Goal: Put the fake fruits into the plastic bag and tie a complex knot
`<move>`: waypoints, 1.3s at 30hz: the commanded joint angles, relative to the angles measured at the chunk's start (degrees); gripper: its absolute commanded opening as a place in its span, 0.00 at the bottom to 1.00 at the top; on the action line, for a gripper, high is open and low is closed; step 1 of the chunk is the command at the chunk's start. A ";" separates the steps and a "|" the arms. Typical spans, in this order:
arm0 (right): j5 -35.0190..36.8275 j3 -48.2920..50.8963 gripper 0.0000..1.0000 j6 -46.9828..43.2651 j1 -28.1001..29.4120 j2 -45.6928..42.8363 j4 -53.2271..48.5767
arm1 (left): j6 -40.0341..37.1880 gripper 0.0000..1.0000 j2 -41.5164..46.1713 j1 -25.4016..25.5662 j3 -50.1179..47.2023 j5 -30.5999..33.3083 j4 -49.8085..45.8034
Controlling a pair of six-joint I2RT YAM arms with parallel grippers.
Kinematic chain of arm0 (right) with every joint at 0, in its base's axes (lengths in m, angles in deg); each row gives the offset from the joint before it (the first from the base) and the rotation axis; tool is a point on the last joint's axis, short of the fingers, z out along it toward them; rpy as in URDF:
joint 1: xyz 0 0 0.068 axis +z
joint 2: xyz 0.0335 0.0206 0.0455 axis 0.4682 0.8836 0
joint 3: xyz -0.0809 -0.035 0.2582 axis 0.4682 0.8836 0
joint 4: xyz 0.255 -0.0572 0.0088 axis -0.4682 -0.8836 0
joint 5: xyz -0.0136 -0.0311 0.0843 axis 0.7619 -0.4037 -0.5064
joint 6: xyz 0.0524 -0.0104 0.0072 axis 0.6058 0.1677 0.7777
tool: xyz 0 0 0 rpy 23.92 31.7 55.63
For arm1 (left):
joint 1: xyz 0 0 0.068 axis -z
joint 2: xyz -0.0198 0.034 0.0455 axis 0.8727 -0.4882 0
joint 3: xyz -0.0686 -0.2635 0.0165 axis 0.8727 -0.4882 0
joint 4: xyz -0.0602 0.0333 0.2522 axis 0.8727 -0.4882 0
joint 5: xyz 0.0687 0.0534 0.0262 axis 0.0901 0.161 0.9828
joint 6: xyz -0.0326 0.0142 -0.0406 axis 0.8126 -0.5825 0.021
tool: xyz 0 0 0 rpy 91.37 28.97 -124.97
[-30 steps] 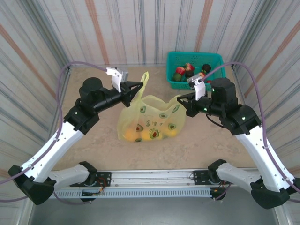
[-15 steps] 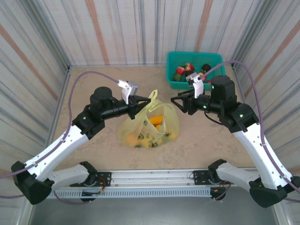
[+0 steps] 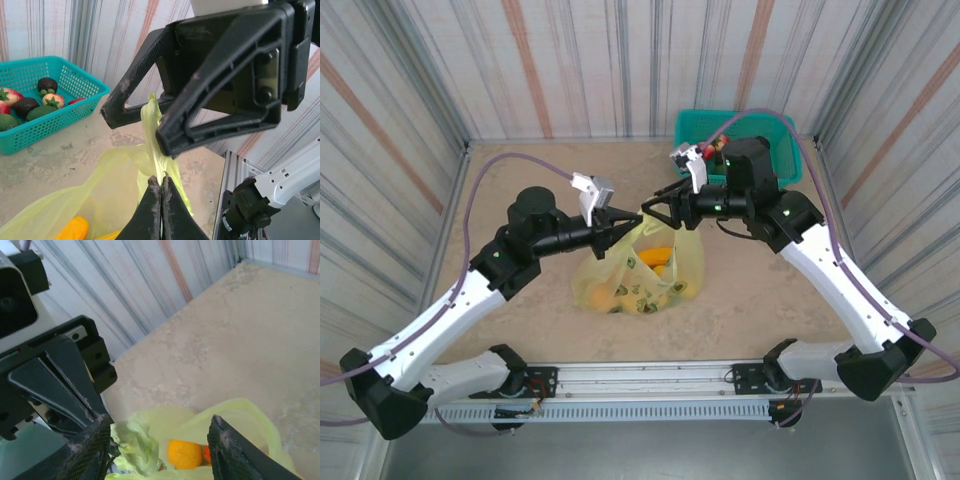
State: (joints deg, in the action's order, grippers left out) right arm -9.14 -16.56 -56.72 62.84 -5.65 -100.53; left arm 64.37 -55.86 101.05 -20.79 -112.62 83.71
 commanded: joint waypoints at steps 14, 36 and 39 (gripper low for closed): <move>-10.50 3.29 0.00 11.34 -0.38 -0.49 11.72 | -1.95 0.21 4.48 0.61 -4.98 2.21 0.19; -11.55 4.08 0.00 14.90 -0.89 -0.69 15.30 | -4.80 0.45 4.32 0.60 -16.65 5.99 14.22; -11.53 4.46 0.00 14.87 -0.88 -0.64 15.39 | -4.42 0.35 2.94 0.75 -16.44 6.01 15.62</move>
State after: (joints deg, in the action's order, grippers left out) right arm -19.50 -13.02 -42.99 62.31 -5.45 -86.30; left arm 60.64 -52.04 101.40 -36.79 -107.81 95.29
